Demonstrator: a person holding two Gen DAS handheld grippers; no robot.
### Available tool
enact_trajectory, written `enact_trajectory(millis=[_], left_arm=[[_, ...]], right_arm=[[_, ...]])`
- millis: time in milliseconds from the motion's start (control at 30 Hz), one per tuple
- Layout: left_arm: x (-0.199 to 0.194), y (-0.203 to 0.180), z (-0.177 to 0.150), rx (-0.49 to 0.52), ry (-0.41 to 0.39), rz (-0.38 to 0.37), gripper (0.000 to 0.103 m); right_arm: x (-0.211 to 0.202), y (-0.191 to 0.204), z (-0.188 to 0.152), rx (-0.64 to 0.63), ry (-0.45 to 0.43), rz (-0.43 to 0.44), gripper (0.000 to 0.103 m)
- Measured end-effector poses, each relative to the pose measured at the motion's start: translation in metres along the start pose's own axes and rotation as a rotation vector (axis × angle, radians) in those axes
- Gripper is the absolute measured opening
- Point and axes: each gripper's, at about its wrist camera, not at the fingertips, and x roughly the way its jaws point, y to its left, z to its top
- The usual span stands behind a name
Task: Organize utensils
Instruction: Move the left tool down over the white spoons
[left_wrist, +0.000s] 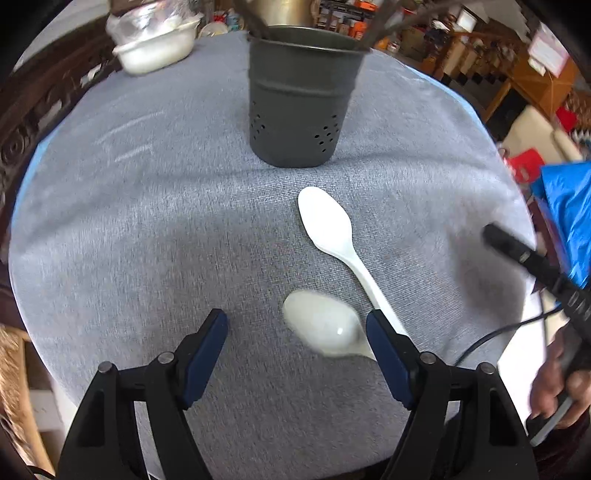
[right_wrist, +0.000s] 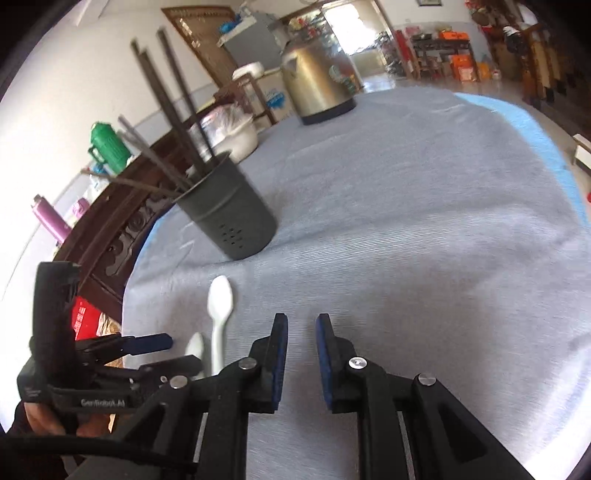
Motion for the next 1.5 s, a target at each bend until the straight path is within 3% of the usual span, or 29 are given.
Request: enact_trajectory(millis=[67, 133, 267, 400, 500, 633, 767, 967, 1167, 1267, 1500], left_arm=[[0.004, -0.007, -0.002, 0.072, -0.015, 0.061, 0.079], [0.004, -0.008, -0.003, 0.096, -0.041, 0.048, 0.078], [0.001, 0.003, -0.003, 0.114, -0.076, 0.039, 0.064], [0.001, 0.019, 0.004, 0.115, -0.090, 0.042, 0.061], [-0.003, 0.037, 0.007, 0.064, -0.071, 0.040, 0.056], [-0.019, 0.058, -0.002, -0.069, -0.043, -0.053, 0.056], [-0.023, 0.055, -0.024, -0.145, 0.032, -0.139, 0.056], [-0.026, 0.023, -0.038, -0.205, 0.069, -0.206, 0.065], [-0.020, 0.007, -0.023, -0.197, 0.039, -0.128, 0.067], [-0.013, -0.006, -0.014, -0.114, 0.005, -0.023, 0.047], [0.002, 0.006, 0.012, 0.016, -0.043, -0.054, 0.044]], right_arm=[[-0.008, -0.010, 0.003, 0.023, -0.025, -0.023, 0.018], [-0.018, -0.017, 0.004, 0.042, -0.051, -0.041, 0.018], [-0.026, -0.020, 0.009, 0.040, -0.077, -0.061, 0.018], [-0.037, -0.023, 0.011, 0.048, -0.110, -0.055, 0.018], [-0.044, -0.023, 0.013, 0.042, -0.125, -0.056, 0.018], [-0.047, -0.016, 0.011, 0.016, -0.125, -0.048, 0.018], [-0.035, -0.010, 0.008, 0.009, -0.101, -0.034, 0.018], [-0.030, 0.003, 0.003, -0.021, -0.090, -0.009, 0.018], [-0.037, 0.001, 0.000, -0.012, -0.105, -0.007, 0.018], [-0.039, -0.002, 0.000, -0.003, -0.109, -0.011, 0.018], [-0.037, 0.000, 0.000, -0.004, -0.103, -0.003, 0.018]])
